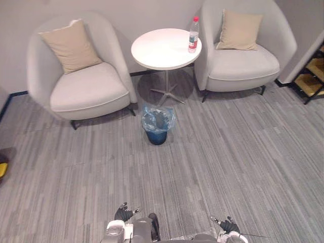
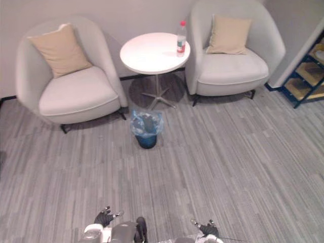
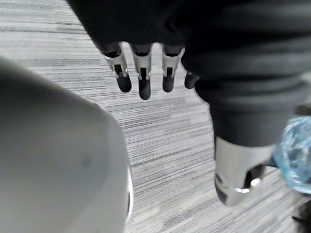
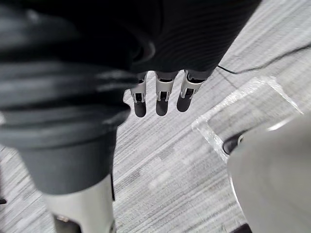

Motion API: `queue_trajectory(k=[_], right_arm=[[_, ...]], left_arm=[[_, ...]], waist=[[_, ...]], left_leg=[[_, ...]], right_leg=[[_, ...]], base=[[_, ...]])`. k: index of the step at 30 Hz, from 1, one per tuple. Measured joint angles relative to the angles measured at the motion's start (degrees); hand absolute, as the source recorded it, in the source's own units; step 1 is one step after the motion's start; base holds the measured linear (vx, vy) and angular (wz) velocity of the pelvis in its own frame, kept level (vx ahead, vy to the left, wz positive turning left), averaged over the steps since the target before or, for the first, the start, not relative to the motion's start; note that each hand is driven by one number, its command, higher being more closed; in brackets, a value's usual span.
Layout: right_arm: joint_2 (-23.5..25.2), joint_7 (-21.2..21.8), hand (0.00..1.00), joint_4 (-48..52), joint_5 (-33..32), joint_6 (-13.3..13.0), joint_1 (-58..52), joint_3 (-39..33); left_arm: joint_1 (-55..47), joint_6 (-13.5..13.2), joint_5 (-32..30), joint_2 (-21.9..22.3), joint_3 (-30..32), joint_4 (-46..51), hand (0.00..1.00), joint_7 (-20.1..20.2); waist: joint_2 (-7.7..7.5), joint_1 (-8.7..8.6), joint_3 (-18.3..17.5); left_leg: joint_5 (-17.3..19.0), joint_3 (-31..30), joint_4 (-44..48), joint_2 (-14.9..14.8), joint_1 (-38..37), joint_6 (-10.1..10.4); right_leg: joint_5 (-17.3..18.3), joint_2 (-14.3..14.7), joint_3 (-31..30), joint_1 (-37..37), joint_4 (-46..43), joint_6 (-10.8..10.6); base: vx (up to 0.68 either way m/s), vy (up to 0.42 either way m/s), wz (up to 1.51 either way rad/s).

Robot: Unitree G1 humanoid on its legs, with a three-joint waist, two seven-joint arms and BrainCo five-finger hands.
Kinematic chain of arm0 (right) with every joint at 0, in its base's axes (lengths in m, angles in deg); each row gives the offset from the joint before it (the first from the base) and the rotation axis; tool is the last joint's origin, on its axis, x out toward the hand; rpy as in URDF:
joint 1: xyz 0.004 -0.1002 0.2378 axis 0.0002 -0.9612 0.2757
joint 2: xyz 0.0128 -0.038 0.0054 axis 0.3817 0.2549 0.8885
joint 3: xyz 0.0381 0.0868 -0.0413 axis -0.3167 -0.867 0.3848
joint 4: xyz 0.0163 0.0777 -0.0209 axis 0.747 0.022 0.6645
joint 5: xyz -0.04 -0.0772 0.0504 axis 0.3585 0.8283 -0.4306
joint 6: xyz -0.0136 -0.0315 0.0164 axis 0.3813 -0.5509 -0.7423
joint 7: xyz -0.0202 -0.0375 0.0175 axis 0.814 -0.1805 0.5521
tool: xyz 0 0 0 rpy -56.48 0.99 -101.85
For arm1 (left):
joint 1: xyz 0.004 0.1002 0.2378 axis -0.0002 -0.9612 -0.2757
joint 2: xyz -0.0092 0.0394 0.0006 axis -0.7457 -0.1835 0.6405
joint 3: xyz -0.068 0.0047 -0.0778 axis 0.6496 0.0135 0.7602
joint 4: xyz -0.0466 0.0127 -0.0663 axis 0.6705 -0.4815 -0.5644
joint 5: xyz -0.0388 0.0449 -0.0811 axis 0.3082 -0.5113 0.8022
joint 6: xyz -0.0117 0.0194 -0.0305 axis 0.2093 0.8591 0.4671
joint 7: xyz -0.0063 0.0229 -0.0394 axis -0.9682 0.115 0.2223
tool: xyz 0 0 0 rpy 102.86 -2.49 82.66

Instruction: Gather rubbish on tea table into small bin, then transfer packed bag to large trash can.

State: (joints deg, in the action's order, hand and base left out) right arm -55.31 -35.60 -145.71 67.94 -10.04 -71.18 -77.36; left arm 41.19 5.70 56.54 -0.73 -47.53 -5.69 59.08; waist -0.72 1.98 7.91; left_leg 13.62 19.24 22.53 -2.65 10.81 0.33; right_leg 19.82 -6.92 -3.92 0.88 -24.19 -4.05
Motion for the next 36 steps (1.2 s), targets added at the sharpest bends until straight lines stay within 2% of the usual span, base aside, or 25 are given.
queue_trajectory(k=[1,2,3,4,5,6,10,11,12,13,14,17,18,19,21,22,25,27,28,29,30,32,34,35,36], right_arm=[[0.1,0.0,0.0,0.0,0.3,0.0,0.0,0.0],[0.0,0.1,0.0,0.1,0.5,0.0,0.1,0.0],[-0.4,0.3,0.0,0.4,0.6,-0.1,0.4,0.1],[-0.4,0.3,0.0,0.5,0.7,-0.1,0.6,0.1],[-0.5,0.5,0.0,0.5,1.3,-0.1,1.1,0.2],[-0.7,0.6,0.0,0.5,2.1,-0.1,1.5,0.2],[-1.1,0.9,0.0,0.5,2.5,-0.2,3.0,0.8],[-1.3,1.0,0.0,0.5,2.6,-0.2,3.5,1.5],[-1.5,1.1,0.0,0.0,2.7,-0.2,2.9,2.8],[-1.9,1.4,0.0,-0.1,2.4,-0.2,3.0,2.7],[-3.5,1.3,0.0,-0.2,2.7,-0.4,3.5,3.0],[-5.5,1.5,0.0,-1.3,2.5,-0.5,3.7,2.2],[-5.6,1.4,0.0,-1.8,2.5,-0.4,3.6,2.2],[-5.2,1.1,0.0,-2.1,2.3,-0.4,3.0,2.7],[-4.7,0.8,0.0,-1.8,2.3,-0.4,2.5,2.7],[-3.7,0.4,0.0,-1.1,1.8,-0.3,2.3,2.4],[-2.7,0.4,0.0,0.3,1.5,-0.3,1.4,2.3],[-2.3,0.4,0.0,0.6,1.4,-0.2,1.5,2.2],[-2.2,0.3,0.0,0.6,1.4,-0.3,1.4,2.2],[-2.4,0.2,0.0,0.1,1.5,-0.3,1.4,2.1],[-2.4,0.2,0.0,-0.8,1.5,-0.3,1.5,2.3],[-2.1,0.5,0.0,-1.7,2.1,-0.2,1.4,2.1],[-2.1,0.5,0.0,-1.8,2.6,-0.2,1.4,2.1],[-2.1,0.5,0.0,-1.8,2.9,-0.2,1.6,2.1],[-2.1,0.8,0.0,-1.0,3.5,-0.3,1.5,2.2]], left_arm=[[0.0,0.0,0.0,0.0,0.0,0.0,0.0,0.0],[-0.2,0.1,0.0,0.1,-0.3,-0.1,0.0,0.0],[-0.1,0.1,0.0,0.2,-1.6,-0.1,0.0,0.1],[0.0,0.1,0.0,0.1,-2.1,-0.1,0.0,0.1],[0.1,0.0,0.1,0.4,-2.9,-0.2,0.0,0.1],[0.5,0.0,0.1,0.7,-3.0,-0.7,0.0,0.1],[1.1,0.1,0.1,0.2,-4.9,-2.6,0.0,0.2],[1.1,0.0,0.1,-0.2,-5.3,-3.2,0.0,0.2],[0.9,0.0,0.1,-1.2,-5.6,-3.5,0.0,0.2],[1.0,0.1,0.1,-0.8,-5.6,-4.1,0.0,0.2],[0.9,0.0,0.1,0.3,-5.5,-4.7,0.0,0.2],[2.1,-0.1,0.1,2.0,-5.1,-5.2,0.0,0.1],[2.2,-0.1,0.1,2.5,-4.0,-5.0,0.0,0.1],[2.0,-0.1,0.2,2.7,-2.7,-4.3,0.0,0.2],[2.0,-0.1,0.2,2.6,-1.7,-2.8,0.0,0.1],[1.7,-0.1,0.6,2.7,-1.8,-0.8,0.0,0.0],[1.6,-0.2,1.1,3.2,-1.8,0.4,0.0,0.1],[1.7,-0.2,1.2,3.5,-1.8,0.8,0.0,0.1],[1.6,-0.2,1.2,3.6,-1.8,1.0,0.0,0.1],[1.7,-0.3,1.1,3.5,-1.8,1.1,0.0,0.2],[1.7,-0.7,1.1,2.9,-1.9,0.7,0.0,0.2],[1.9,-1.0,1.1,2.4,-1.7,-0.1,0.0,0.4],[2.0,-1.0,1.1,2.3,-1.8,-0.1,0.0,0.5],[2.0,-1.0,1.1,2.4,-2.0,-0.6,0.0,0.5],[1.9,-0.9,1.1,2.2,-2.5,-1.2,0.0,0.6]], waist=[[-0.06,0.36,0.0],[0.03,0.67,-0.1],[0.22,0.34,0.0],[0.26,0.26,0.0],[0.67,-0.05,0.1],[0.94,-0.3,0.2],[1.36,-1.7,0.3],[1.3,-2.11,0.3],[0.1,-2.15,-0.2],[0.68,-2.31,-0.1],[4.03,-1.81,-0.8],[6.55,-2.52,-0.8],[6.29,-2.56,-0.3],[4.79,-2.14,0.8],[4.62,-1.67,1.1],[3.44,-1.51,1.8],[3.57,-1.39,1.7],[3.78,-1.08,1.7],[3.83,-0.93,1.7],[3.72,0.17,1.6],[2.67,1.34,0.9],[1.72,1.04,0.2],[1.38,1.36,0.1],[1.34,1.24,0.1],[1.35,0.92,0.0]], left_leg=[[0.3,1.1,-0.5,0.0,-1.3,-0.4],[0.9,2.7,-2.1,0.3,-4.6,-1.4],[1.3,3.0,-3.9,0.3,-8.0,-2.0],[1.3,3.1,-4.5,0.3,-8.9,-2.0],[1.3,3.1,-6.5,0.0,-11.6,-1.9],[1.3,3.3,-8.6,-0.6,-13.9,-1.9],[1.2,3.1,-9.5,-3.6,-16.2,-1.8],[0.8,2.5,-9.6,-4.1,-17.0,-1.1],[0.6,0.7,-9.6,-3.1,-18.4,2.3],[1.2,-0.3,-9.6,-3.6,-18.9,3.2],[1.2,-2.8,-9.5,-6.1,-19.1,4.3],[-1.5,-6.9,-5.5,-8.0,-17.7,7.3],[-2.7,-8.9,3.5,-9.6,-14.6,8.4],[-5.5,-11.0,18.9,-12.0,-8.6,7.4],[-3.6,-10.1,25.8,-13.8,-5.4,6.0],[-1.2,-7.8,27.3,-13.9,-1.4,5.1],[0.0,-5.2,20.1,-11.5,2.4,4.9],[-0.8,-4.0,7.2,-7.7,4.0,4.3],[-2.3,-4.1,1.3,-5.9,4.0,4.2],[-8.1,-6.0,-5.0,-3.4,2.6,3.4],[-8.9,-5.1,-8.1,-1.7,0.4,2.7],[-6.6,-4.7,-5.2,-0.9,1.2,0.2],[-3.8,-3.3,-3.0,-0.3,0.4,-0.3],[-2.2,-2.6,-3.7,0.6,-1.6,-0.7],[-0.3,-2.6,-4.1,1.5,-4.1,-0.9]], right_leg=[[-0.2,-0.3,0.0,1.1,-2.8,-0.7],[-1.3,-1.2,0.7,4.5,-11.5,-3.2],[-1.4,-2.3,4.1,8.1,-20.3,-3.7],[-1.3,-2.6,5.3,9.0,-21.9,-3.3],[-0.2,-3.8,10.7,11.3,-24.5,-1.3],[0.7,-4.5,15.8,13.1,-24.0,0.5],[-1.1,-3.9,21.9,18.4,-13.4,1.8],[-5.7,-3.4,22.6,19.7,-6.2,2.4],[-18.4,-3.2,21.7,19.1,3.2,5.1],[-18.1,-2.8,21.4,18.8,1.9,5.0],[-17.8,-0.4,22.1,18.1,1.7,5.9],[-14.3,1.0,23.7,16.2,2.2,6.3],[-13.0,1.9,24.1,13.8,2.8,6.7],[-11.1,2.3,24.6,9.8,3.8,7.5],[-9.4,2.4,25.2,7.2,4.0,8.3],[-8.1,2.5,25.2,4.3,4.6,8.2],[-7.2,2.5,25.0,2.6,6.4,6.8],[-6.9,2.5,24.4,1.0,8.1,5.9],[-6.5,2.4,24.0,0.5,8.5,5.3],[-6.2,2.4,22.3,-0.2,8.5,4.6],[-6.1,1.8,19.5,-0.6,9.6,3.2],[-6.2,1.3,18.4,-1.1,10.5,1.4],[-4.7,-0.3,16.7,-0.7,6.7,-0.5],[-3.8,-1.8,14.9,1.8,-1.2,-2.0],[-4.7,-4.2,14.1,6.8,-14.9,-3.7]], base=[[0.27,0.116,-0.83],[0.32,0.118,-0.73],[0.32,0.118,-0.61],[0.37,0.075,-0.35],[0.31,0.006,-0.2],[0.31,0.006,-0.16],[0.33,-0.151,0.01],[0.35,-0.256,0.1],[0.37,-0.269,0.09],[0.37,-0.245,-0.1],[0.28,-0.189,-0.17],[0.35,-0.265,0.11],[0.33,-0.26,0.27],[0.25,-0.194,0.19],[0.18,-0.106,0.06],[0.14,-0.074,0.03],[0.14,-0.019,-0.06],[0.25,0.08,-0.15],[0.36,0.152,-0.26],[0.38,0.146,-0.46],[0.34,0.101,-0.38],[0.39,0.101,-0.16],[0.39,0.138,-0.19],[0.33,0.128,-0.16],[0.32,0.114,-0.1]])
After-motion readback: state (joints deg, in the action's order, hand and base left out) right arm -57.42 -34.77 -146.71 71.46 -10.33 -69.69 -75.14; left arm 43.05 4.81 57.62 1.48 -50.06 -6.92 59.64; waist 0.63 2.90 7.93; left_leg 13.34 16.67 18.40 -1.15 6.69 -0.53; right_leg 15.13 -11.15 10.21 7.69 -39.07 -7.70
